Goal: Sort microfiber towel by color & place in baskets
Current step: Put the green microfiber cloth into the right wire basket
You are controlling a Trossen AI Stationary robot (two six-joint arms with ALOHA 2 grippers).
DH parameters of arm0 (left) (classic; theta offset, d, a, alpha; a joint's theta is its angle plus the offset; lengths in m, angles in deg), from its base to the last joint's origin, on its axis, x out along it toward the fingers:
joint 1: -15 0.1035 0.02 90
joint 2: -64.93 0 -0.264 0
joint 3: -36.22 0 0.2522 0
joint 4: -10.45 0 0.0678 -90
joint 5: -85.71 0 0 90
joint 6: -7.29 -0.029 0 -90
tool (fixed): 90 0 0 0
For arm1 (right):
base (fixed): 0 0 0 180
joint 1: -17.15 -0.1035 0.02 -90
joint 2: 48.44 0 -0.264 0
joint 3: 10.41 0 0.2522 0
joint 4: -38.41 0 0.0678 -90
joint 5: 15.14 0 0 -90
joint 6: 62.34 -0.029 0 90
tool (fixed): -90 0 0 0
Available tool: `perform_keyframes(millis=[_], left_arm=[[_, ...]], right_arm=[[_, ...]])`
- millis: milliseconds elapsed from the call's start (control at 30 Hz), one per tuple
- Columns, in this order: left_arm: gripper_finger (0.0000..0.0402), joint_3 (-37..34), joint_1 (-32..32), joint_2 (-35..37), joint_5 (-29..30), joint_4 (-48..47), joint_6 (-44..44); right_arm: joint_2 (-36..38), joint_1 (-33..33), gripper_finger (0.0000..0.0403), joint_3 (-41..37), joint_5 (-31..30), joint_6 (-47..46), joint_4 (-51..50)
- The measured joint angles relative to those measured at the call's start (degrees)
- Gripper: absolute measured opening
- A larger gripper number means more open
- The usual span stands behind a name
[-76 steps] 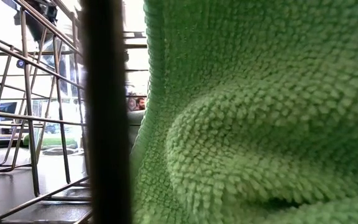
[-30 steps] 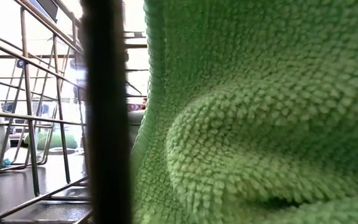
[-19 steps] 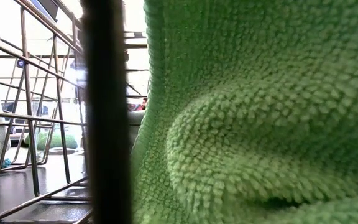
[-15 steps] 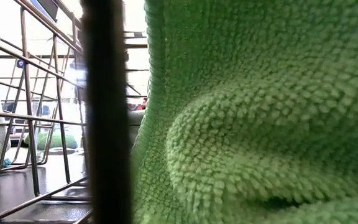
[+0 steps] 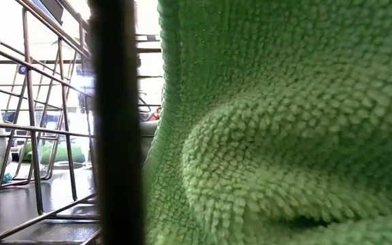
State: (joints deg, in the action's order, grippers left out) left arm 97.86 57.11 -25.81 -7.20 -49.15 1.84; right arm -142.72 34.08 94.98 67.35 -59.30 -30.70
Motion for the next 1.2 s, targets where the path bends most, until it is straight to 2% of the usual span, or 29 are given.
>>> perform_keyframes(millis=[200,400,867,1100,1200], left_arm=[[0.0001,0.80,-0.35,1.92,-5.75,-2.96,1.85],[0.0001,5.14,-1.25,7.53,-6.12,-6.88,2.01],[0.0000,22.73,-1.49,23.27,-5.32,-12.68,3.88],[0.0000,32.80,-4.03,26.12,-5.38,-12.46,4.89],[0.0000,35.41,-7.24,25.30,-7.73,-11.70,6.19]], right_arm=[[0.04,-0.01,0.0068,0.00,-0.01,-0.01,-0.03],[0.09,-0.01,0.0068,0.00,-0.02,-0.01,-0.10],[0.09,0.00,0.0068,0.00,-0.02,-1.10,-0.14],[0.09,-0.01,0.0068,0.00,-0.04,-1.54,-0.02],[0.09,0.00,0.0068,0.02,-0.04,-1.54,0.28]])
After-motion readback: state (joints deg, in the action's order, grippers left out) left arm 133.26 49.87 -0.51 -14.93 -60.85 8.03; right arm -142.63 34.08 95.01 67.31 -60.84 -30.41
